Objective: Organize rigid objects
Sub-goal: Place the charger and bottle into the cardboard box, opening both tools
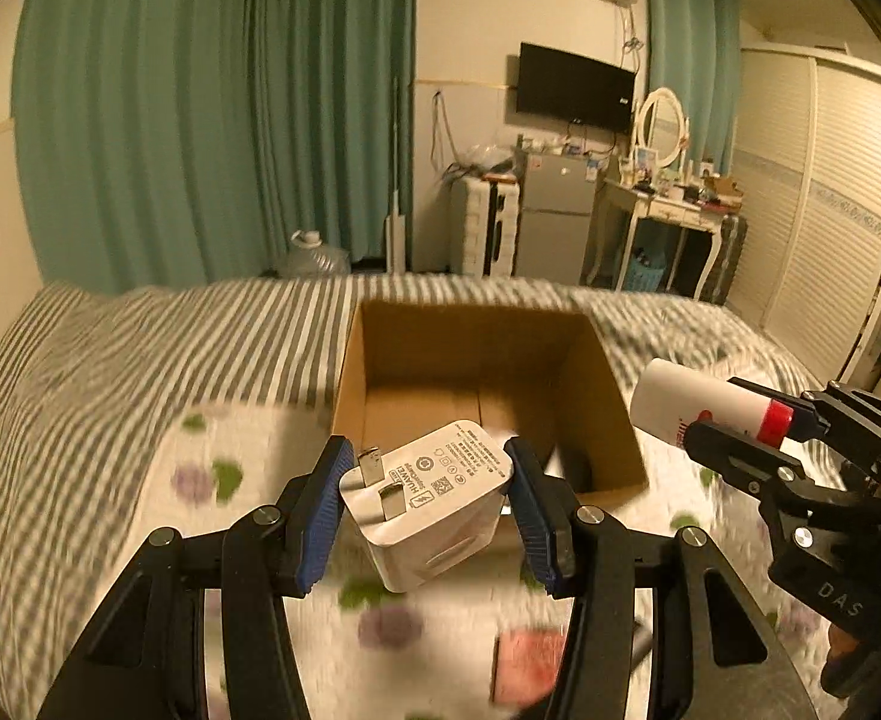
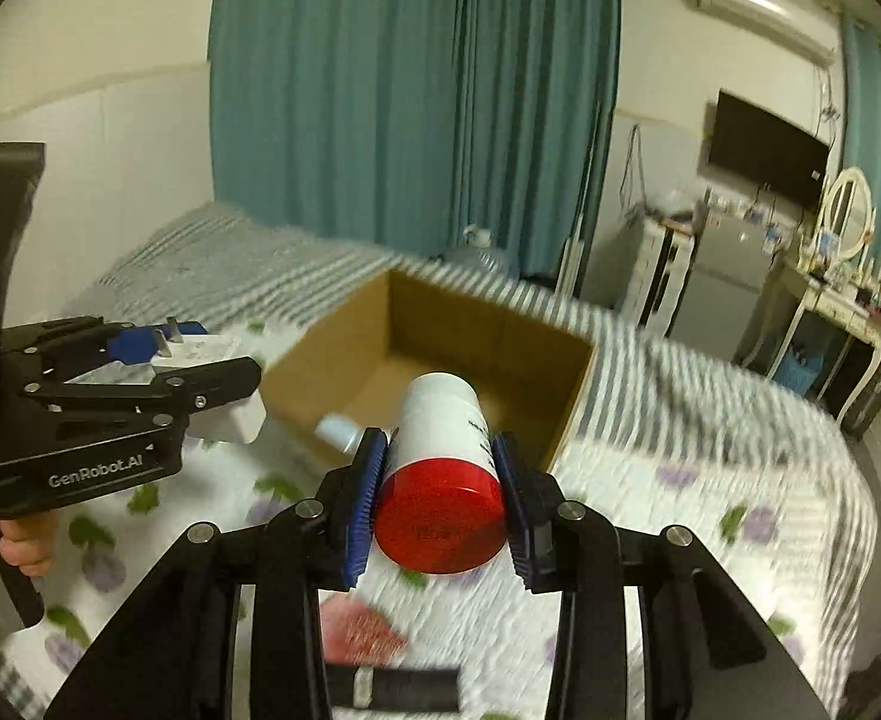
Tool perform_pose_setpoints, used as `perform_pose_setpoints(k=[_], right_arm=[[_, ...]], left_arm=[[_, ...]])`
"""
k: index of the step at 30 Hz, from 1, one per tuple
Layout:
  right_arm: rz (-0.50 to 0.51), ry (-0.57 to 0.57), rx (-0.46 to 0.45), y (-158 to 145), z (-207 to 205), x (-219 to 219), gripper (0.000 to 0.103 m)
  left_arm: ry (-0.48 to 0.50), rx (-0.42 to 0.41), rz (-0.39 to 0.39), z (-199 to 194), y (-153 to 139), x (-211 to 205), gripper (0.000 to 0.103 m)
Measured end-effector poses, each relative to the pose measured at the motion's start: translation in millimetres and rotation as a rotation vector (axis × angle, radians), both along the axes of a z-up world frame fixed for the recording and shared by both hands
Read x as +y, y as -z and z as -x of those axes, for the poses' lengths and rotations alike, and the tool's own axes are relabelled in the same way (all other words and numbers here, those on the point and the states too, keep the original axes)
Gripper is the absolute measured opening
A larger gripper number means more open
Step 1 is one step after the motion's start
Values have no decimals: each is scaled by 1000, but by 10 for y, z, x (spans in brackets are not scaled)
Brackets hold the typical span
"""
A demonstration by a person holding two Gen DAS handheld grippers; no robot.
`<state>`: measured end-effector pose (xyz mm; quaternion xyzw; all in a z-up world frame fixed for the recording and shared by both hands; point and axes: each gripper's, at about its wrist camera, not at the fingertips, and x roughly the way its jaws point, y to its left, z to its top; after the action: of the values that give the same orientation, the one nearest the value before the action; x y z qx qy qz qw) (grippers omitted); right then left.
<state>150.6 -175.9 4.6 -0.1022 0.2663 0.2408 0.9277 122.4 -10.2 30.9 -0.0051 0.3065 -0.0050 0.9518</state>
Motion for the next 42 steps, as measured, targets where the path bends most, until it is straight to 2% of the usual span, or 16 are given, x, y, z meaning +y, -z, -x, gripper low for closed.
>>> perform_pose_setpoints(k=[4,9,13,17,22,27,35,37,38,42], right_arm=[[0,18,-29,-132,-316,19,36],[9,31,-37,-82,-778,154,36],[15,36,-10,130,-1141,233,36],[38,43,25,400,-1422,305,36],[38,54,70,590,-1466,253,36],[33,63,75,574,-1414,222,36],[12,86,74,647,-1521,229,36],[-8,92,67,655,-1523,200,55],[-22,105,54,626,-1496,162,69],[-86,128,19,409,-1351,-8,69]], left_arm=[[10,-8,-56,-475,-23,5,53],[46,53,-59,-989,299,20,53],[97,82,-89,-1152,602,3,53],[86,127,-104,-1320,830,21,53],[55,133,-101,-1310,799,62,55],[28,81,-86,-1164,560,96,59],[18,66,-58,-1082,516,155,59],[17,73,-51,-1065,527,143,59],[16,76,-46,-1055,533,147,59],[-2,69,-37,-891,484,158,59]])
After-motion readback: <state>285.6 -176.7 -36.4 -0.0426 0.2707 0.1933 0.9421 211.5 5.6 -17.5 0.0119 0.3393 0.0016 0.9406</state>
